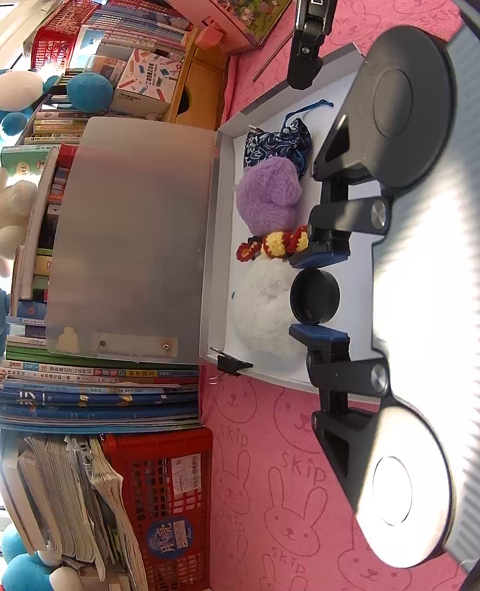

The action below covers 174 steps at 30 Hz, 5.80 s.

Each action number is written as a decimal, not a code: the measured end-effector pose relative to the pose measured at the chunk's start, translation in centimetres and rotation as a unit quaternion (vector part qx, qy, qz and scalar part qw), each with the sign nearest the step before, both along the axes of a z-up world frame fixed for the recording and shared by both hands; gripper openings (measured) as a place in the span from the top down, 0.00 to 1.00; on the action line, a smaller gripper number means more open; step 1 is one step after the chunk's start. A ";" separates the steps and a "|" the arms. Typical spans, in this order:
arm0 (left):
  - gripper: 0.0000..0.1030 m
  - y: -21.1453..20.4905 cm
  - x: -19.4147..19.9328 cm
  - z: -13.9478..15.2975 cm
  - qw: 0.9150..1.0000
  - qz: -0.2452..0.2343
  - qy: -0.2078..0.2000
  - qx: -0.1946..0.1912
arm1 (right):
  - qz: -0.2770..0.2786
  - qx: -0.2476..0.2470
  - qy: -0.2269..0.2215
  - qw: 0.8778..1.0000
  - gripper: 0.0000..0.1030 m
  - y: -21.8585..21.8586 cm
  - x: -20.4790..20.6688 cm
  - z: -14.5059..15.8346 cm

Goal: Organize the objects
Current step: 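Lower both lids into the box and open both tools, then withdraw both open tools from the box back to the pile, then grasp the yellow snack bag with the left tool while the right tool grasps a black lid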

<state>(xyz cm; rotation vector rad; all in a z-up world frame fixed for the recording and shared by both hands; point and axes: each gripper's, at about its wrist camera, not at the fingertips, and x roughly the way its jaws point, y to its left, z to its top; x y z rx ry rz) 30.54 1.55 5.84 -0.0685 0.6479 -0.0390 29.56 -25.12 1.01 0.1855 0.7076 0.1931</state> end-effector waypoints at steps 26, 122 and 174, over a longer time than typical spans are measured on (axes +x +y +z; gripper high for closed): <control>0.63 -0.8 3.9 -3.3 0.999 -0.001 0.043 0.031 | 0.011 -0.016 0.021 1.000 0.64 1.3 3.3 -3.1; 0.47 1.5 -24.6 -2.1 0.995 -0.094 -0.014 -0.031 | 0.187 -0.078 -0.071 0.977 0.12 1.7 -23.2 -2.4; 0.46 1.6 -25.2 -3.3 0.998 -0.058 0.002 -0.030 | 0.127 -0.085 -0.065 0.986 0.42 0.0 -25.2 -4.2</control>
